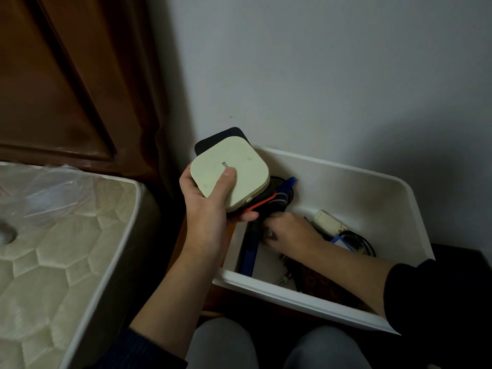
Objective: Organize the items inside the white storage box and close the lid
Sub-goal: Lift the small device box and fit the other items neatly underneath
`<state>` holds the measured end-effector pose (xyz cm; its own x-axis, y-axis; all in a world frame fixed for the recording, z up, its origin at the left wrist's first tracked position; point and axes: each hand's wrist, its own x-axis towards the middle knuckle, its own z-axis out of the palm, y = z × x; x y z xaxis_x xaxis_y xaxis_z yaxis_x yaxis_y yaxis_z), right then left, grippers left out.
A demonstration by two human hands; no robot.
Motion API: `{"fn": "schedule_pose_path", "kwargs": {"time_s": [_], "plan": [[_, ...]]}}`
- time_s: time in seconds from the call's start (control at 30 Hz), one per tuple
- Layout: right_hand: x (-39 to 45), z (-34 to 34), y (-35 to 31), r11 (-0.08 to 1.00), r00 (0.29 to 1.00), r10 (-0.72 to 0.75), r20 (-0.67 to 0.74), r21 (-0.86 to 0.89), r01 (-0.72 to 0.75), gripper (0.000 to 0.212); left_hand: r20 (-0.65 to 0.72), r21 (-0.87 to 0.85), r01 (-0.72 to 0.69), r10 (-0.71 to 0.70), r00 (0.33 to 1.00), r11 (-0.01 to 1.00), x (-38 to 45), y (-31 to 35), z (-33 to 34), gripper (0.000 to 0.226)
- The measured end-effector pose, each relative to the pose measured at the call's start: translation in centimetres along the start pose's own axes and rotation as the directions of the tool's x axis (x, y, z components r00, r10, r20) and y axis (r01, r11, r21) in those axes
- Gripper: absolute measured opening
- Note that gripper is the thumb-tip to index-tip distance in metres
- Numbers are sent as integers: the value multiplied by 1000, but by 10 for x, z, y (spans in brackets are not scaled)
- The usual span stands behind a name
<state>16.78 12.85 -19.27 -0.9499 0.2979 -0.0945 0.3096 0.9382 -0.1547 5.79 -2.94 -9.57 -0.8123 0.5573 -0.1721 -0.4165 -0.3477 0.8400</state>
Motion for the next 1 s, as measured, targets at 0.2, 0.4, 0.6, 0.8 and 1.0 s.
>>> {"fn": "schedule_pose_path", "kwargs": {"time_s": [0.2,0.4,0.6,0.8,1.0], "plan": [[-27,-18,24,999,995,-32,92,32,29,42,65,191,-9,-4,998,982,0,-5,2,61],[-50,-18,38,997,938,-22,346,-66,48,93,97,273,4,-31,995,962,-2,-5,8,65],[-41,-12,27,993,931,117,345,-61,-102,80,87,284,19,-45,995,959,-4,-3,8,66],[-30,-8,26,988,942,153,297,-46,-146,55,85,283,17,-42,995,959,-3,-4,7,64],[-22,-5,29,982,971,184,153,-60,-177,33,93,276,15,-43,995,961,-2,-5,4,65]]}}
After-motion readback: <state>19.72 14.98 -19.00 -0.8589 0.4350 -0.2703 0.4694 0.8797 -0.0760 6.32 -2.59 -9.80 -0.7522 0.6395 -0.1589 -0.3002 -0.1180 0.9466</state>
